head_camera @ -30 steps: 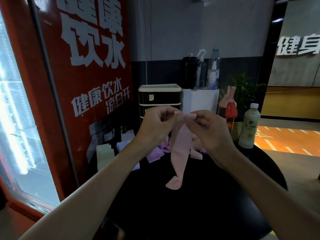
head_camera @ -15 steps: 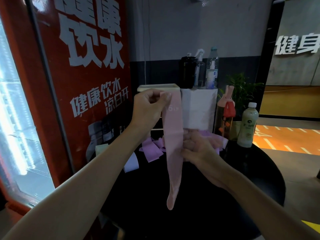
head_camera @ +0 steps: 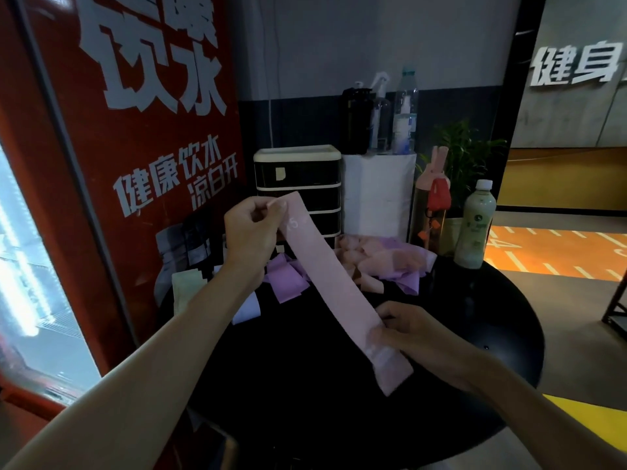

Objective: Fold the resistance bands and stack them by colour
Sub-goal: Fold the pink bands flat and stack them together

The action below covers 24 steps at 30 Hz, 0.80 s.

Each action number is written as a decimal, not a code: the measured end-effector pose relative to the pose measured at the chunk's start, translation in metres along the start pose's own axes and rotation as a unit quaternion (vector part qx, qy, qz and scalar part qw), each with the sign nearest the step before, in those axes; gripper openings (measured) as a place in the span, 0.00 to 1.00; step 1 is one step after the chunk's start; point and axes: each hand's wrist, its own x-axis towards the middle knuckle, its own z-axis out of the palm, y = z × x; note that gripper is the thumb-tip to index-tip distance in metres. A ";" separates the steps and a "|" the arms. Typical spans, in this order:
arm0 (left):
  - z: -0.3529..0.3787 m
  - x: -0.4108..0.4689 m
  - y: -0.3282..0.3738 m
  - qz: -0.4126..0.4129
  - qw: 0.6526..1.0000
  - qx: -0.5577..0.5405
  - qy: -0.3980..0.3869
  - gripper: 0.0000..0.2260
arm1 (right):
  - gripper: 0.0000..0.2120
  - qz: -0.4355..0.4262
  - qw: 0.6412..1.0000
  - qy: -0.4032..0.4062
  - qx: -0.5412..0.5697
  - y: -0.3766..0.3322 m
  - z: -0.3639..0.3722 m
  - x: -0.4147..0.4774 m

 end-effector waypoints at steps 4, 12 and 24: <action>-0.006 -0.009 -0.020 -0.016 1.000 0.025 0.007 0.06 | 0.09 0.000 0.998 0.051 -0.045 0.011 -0.024 -0.005; -0.019 -0.051 -0.082 -0.023 0.975 0.188 -0.116 0.12 | 0.09 -0.038 0.937 0.255 -0.236 0.029 -0.069 0.000; -0.022 -0.073 -0.127 0.007 0.892 0.374 -0.253 0.05 | 0.04 0.044 0.846 0.241 -0.474 0.057 -0.075 0.003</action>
